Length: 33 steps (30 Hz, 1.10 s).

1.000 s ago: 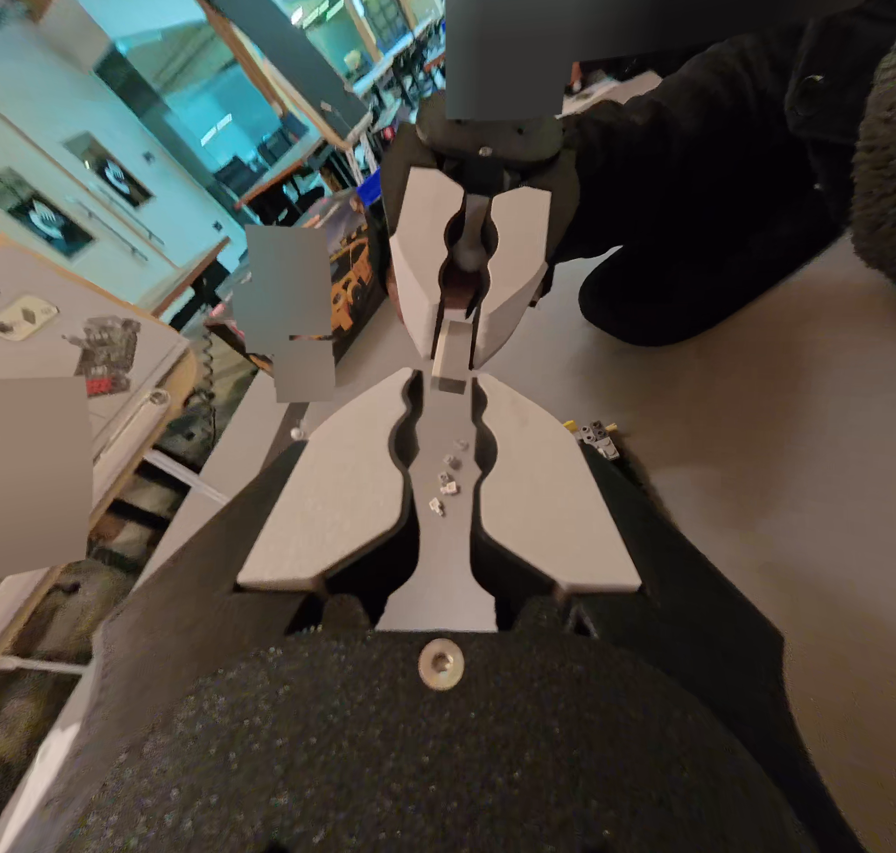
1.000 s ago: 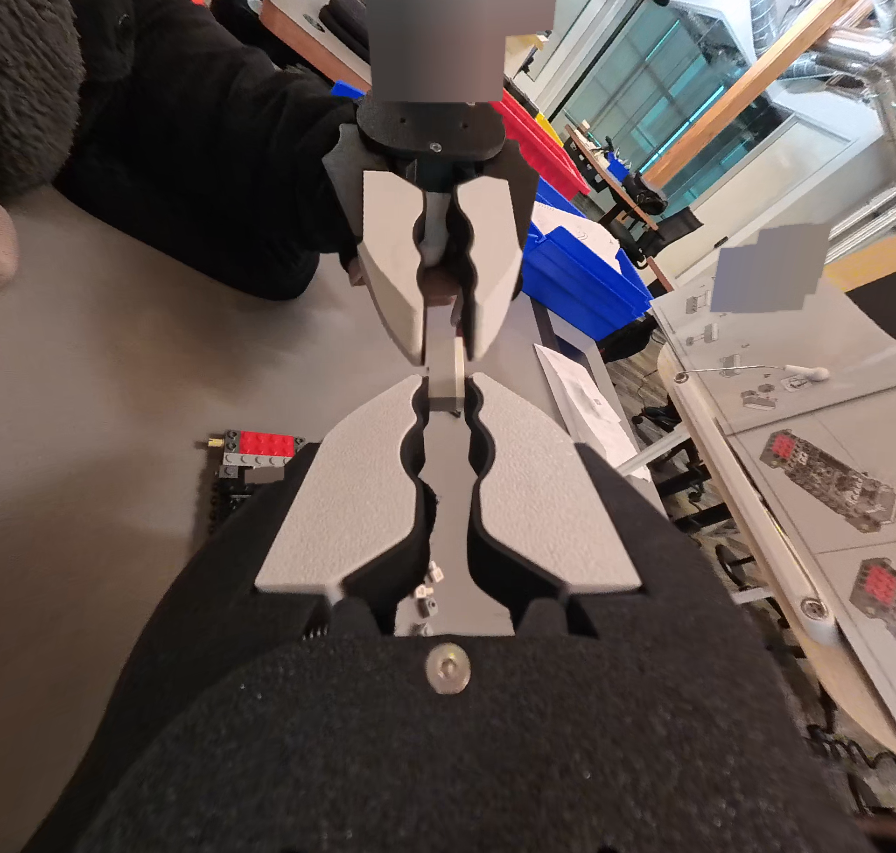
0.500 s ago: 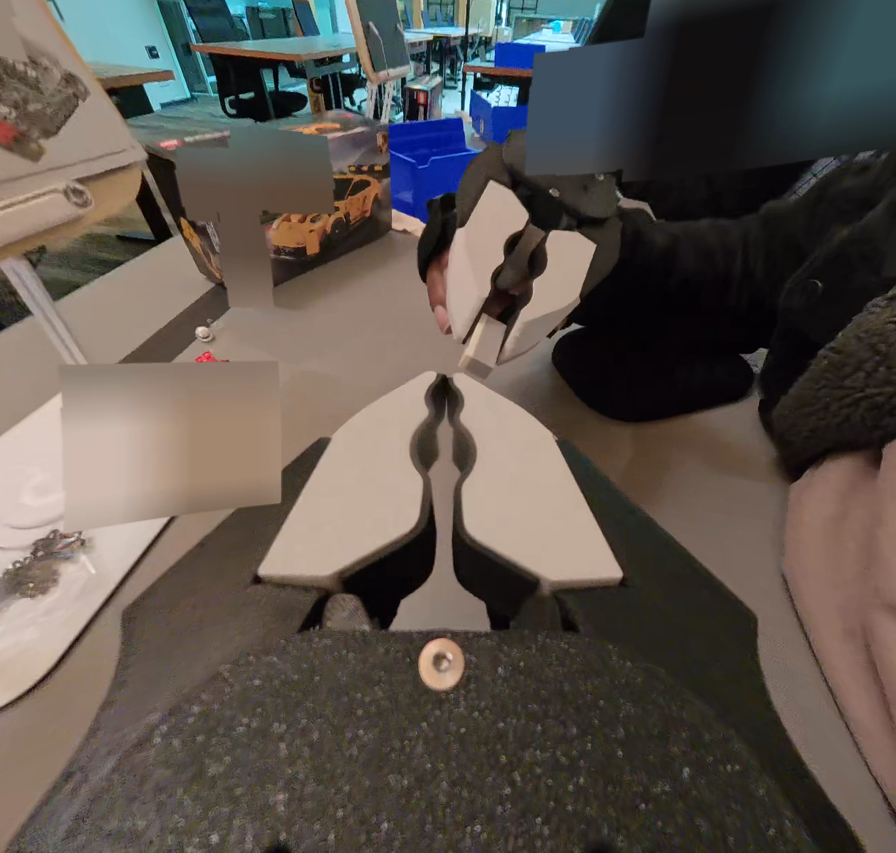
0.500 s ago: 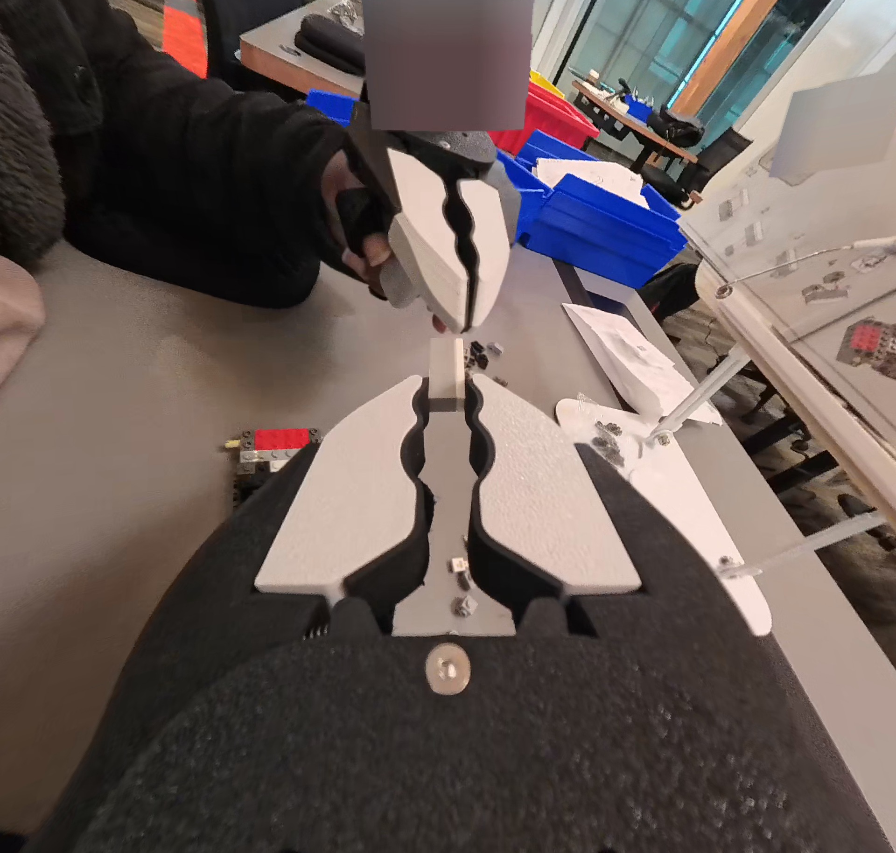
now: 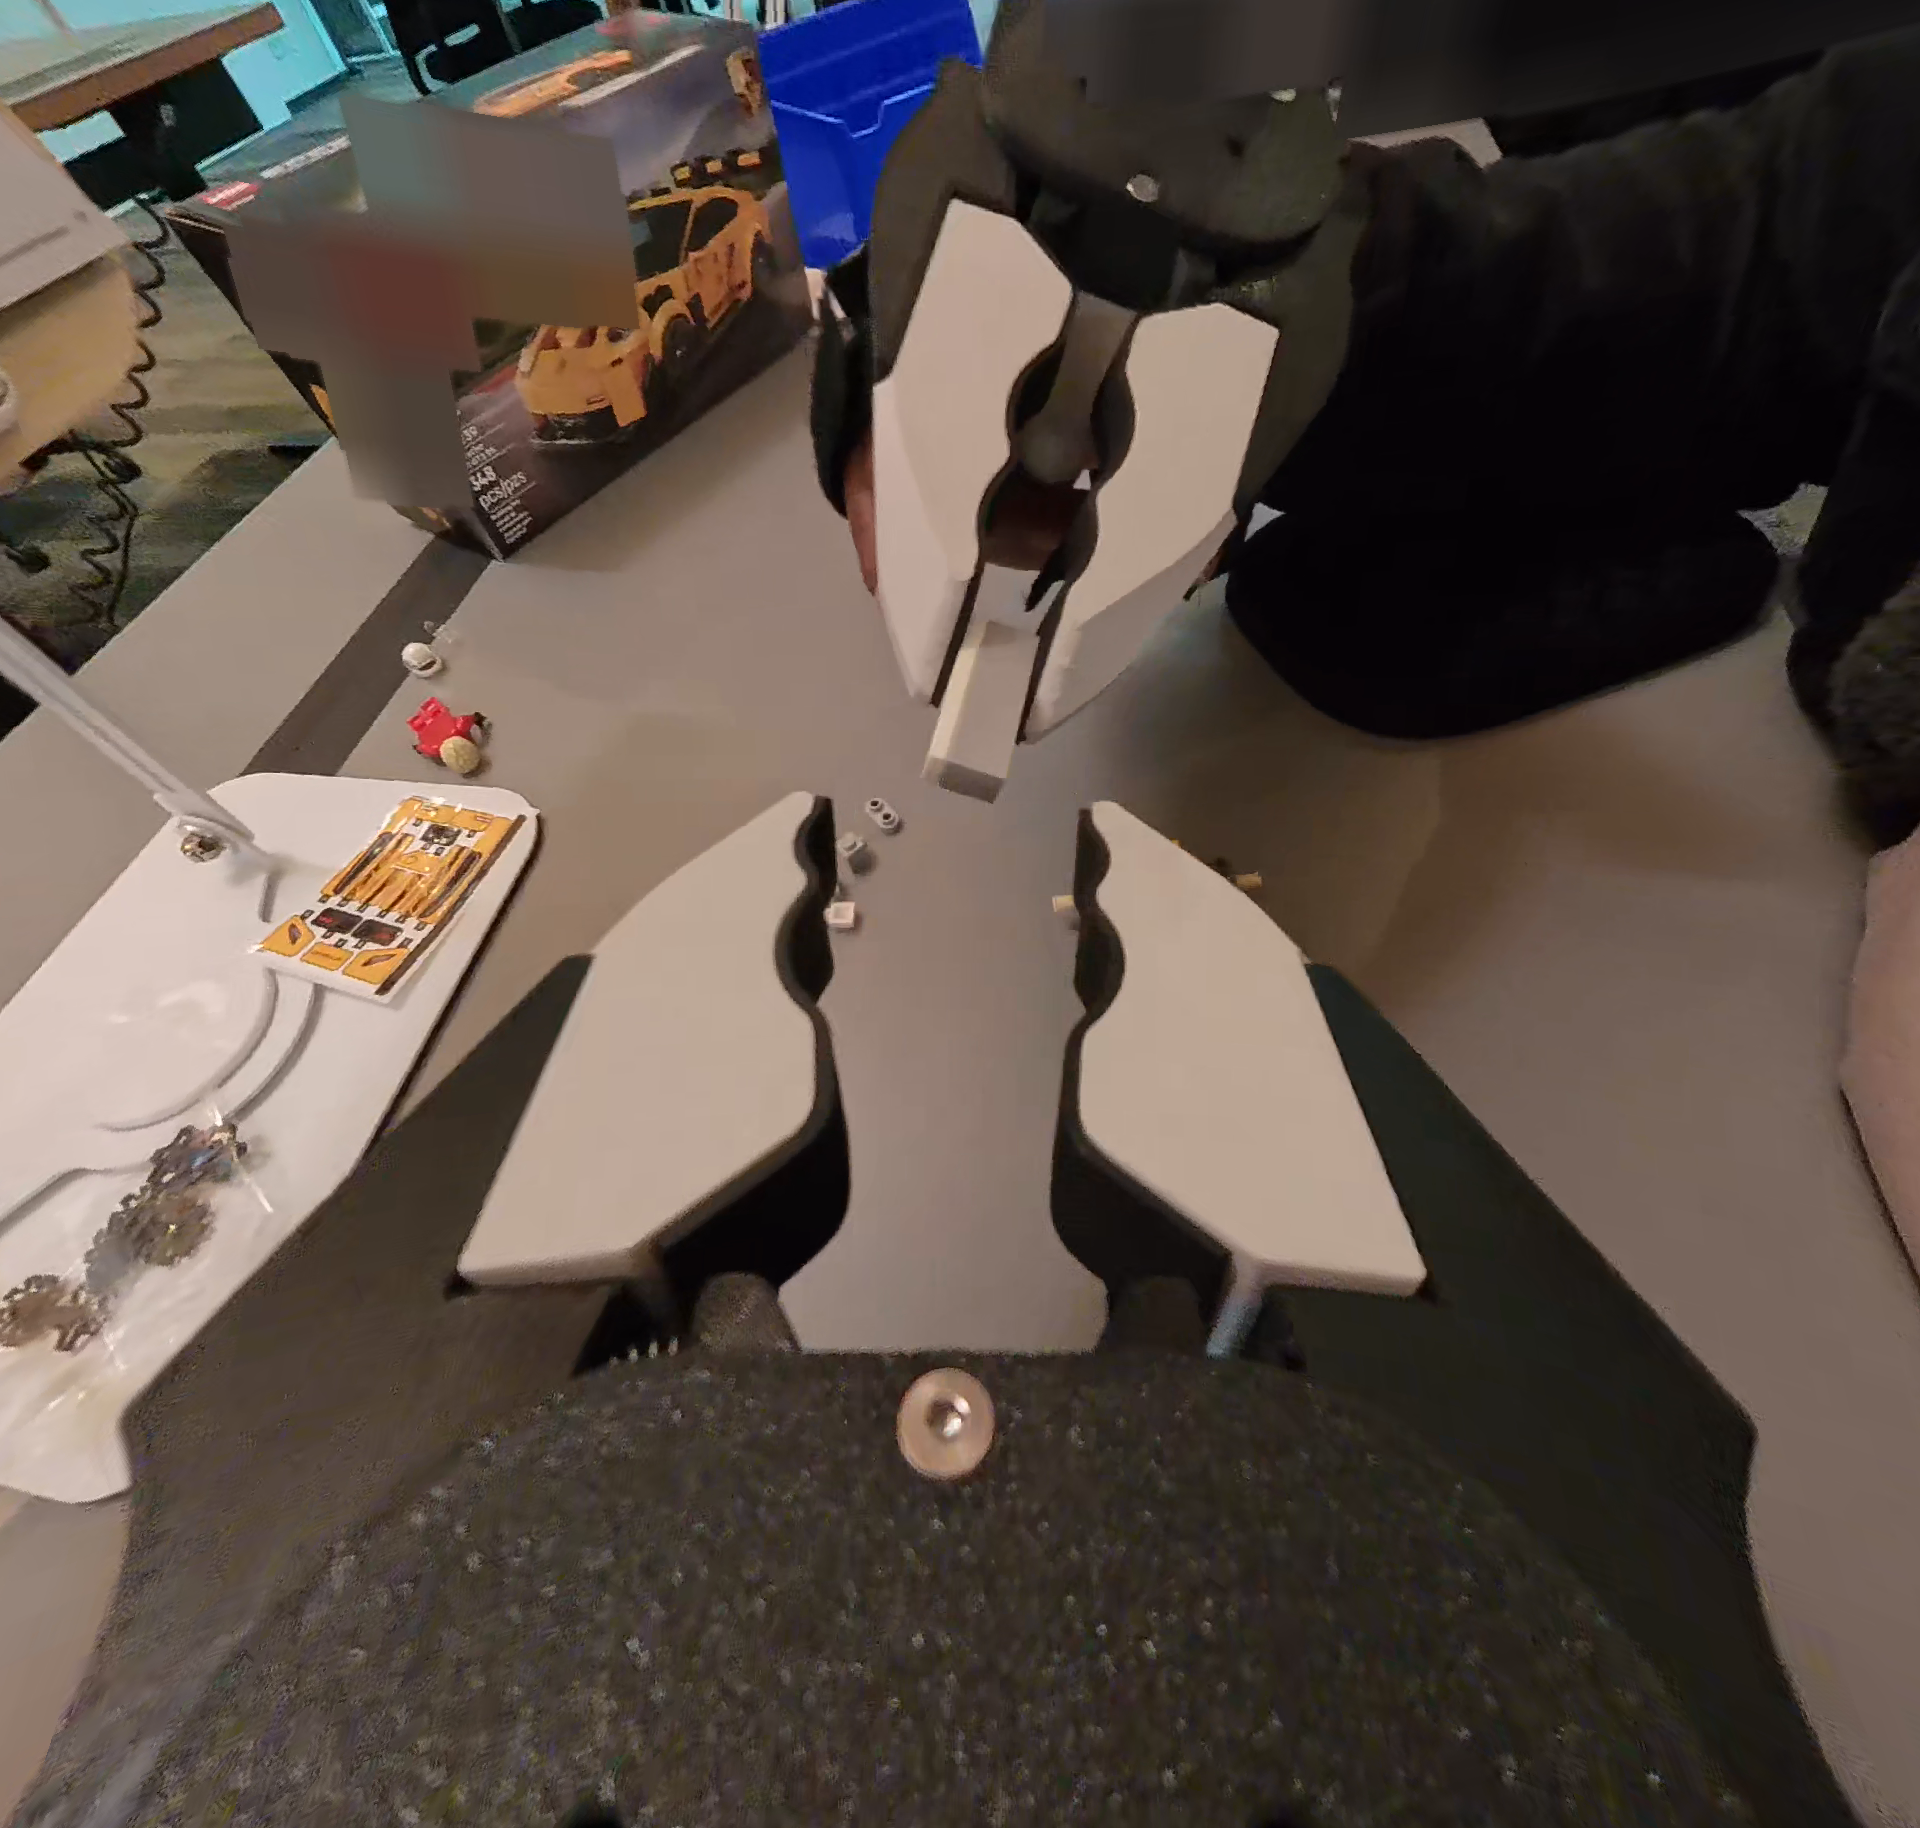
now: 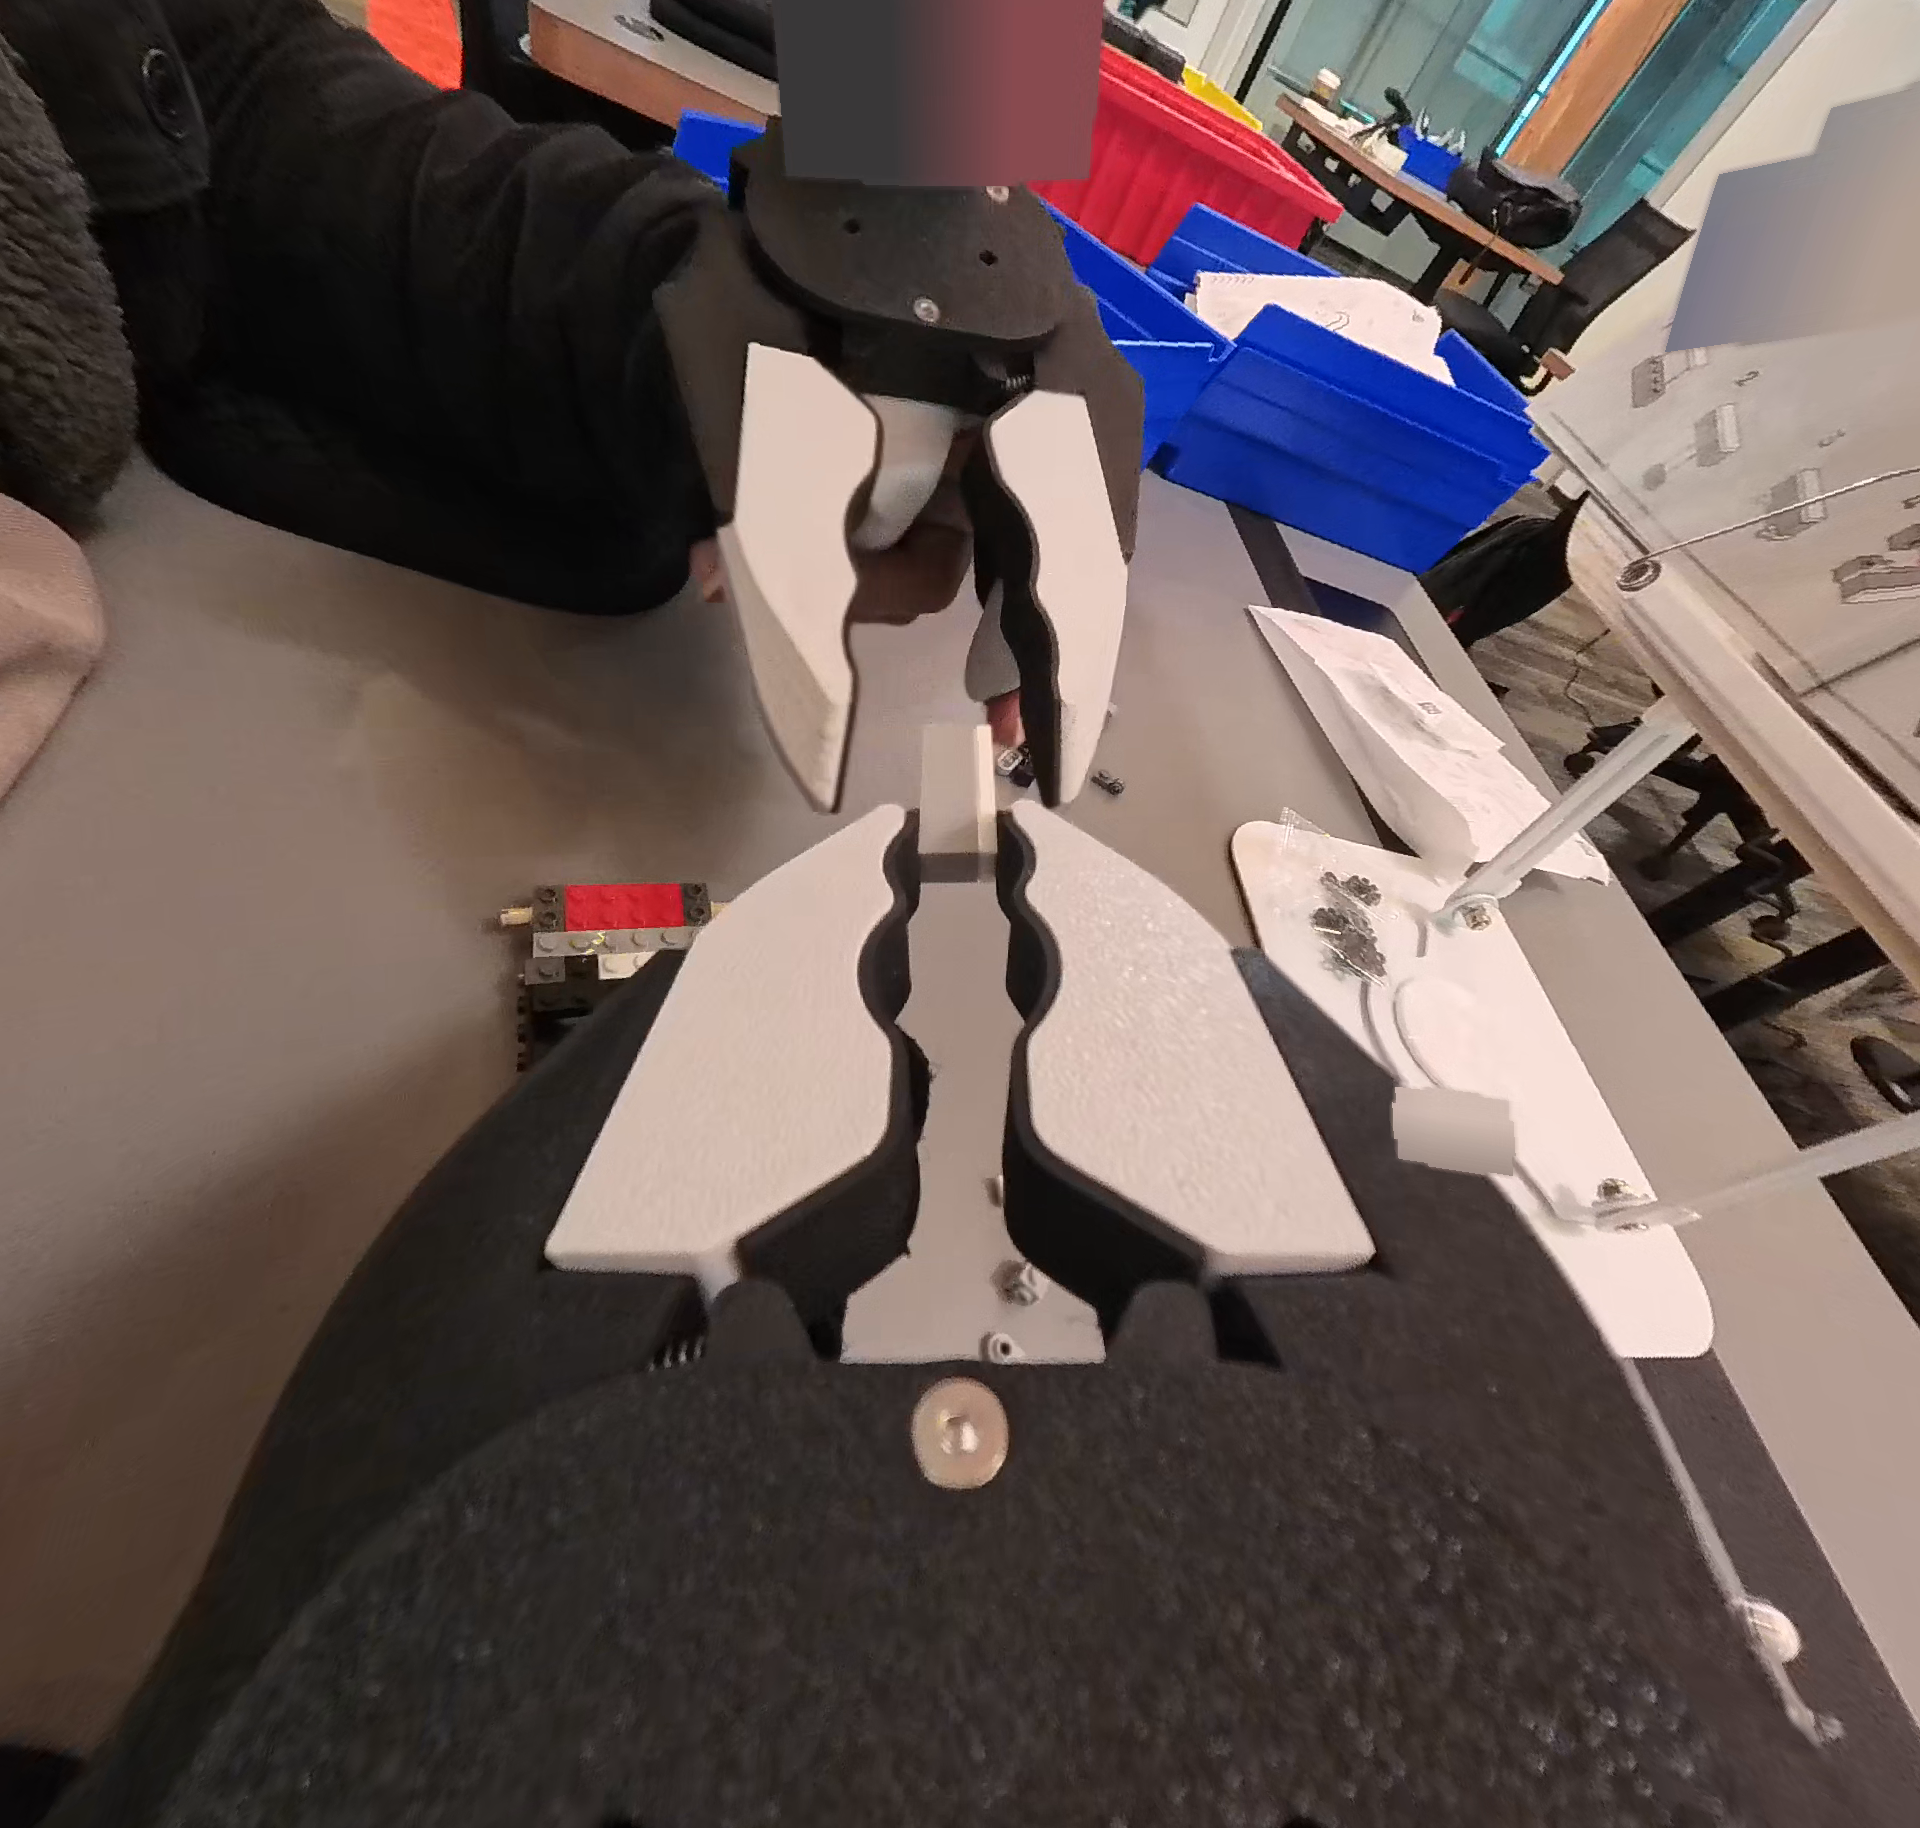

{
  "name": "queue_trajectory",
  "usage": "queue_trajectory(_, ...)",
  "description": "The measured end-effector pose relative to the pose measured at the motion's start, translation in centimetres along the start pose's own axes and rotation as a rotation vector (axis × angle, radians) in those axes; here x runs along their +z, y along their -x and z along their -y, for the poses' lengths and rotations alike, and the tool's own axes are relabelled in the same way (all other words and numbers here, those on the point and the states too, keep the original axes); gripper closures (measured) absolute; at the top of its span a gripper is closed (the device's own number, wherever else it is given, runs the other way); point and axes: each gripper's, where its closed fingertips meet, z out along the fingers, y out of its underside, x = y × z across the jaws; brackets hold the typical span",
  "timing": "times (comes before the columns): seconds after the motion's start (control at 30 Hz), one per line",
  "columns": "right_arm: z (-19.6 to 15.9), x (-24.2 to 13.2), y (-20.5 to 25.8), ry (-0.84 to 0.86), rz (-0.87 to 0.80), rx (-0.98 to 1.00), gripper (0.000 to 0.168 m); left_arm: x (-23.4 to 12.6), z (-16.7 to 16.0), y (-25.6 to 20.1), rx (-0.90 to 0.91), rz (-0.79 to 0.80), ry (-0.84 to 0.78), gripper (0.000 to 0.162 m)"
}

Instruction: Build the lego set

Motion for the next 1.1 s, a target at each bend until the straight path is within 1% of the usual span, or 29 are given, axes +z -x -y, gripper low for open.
queue_trajectory(0.07, -0.2, 0.1, 0.2, 0.007, 0.013, 0.002, 0.155, 0.1, 0.1, -0.3, 0.017, -0.008, 0.004, 0.117)
queue_trajectory(0.1, -0.2, 0.2, 0.4, 0.009, 0.020, 0.002, 0.155, 0.1, 0.2, -0.6, 0.018, -0.018, -0.002, 0.121)
queue_trajectory(0.27, -0.4, 0.5, 1.1, 0.014, 0.057, 0.001, 0.155, -0.1, 0.6, -1.1, 0.092, -0.008, -0.008, 0.148)
queue_trajectory(0.47, -0.3, 0.3, 1.3, 0.006, 0.072, -0.006, 0.155, -0.1, 0.6, -1.3, 0.202, 0.032, 0.034, 0.148)
queue_trajectory(0.7, 0.3, 0.0, 1.4, -0.009, 0.074, -0.026, 0.155, -0.2, 1.0, -1.5, 0.237, 0.053, 0.045, 0.147)
queue_trajectory(1.0, -0.5, 0.4, 0.9, 0.025, 0.051, 0.000, 0.155, 0.2, 0.6, -0.9, 0.183, 0.053, 0.017, 0.148)
queue_trajectory(1.1, -0.7, 0.5, 1.2, 0.032, 0.070, 0.016, 0.155, 0.3, 0.7, -1.1, 0.177, 0.045, 0.003, 0.147)
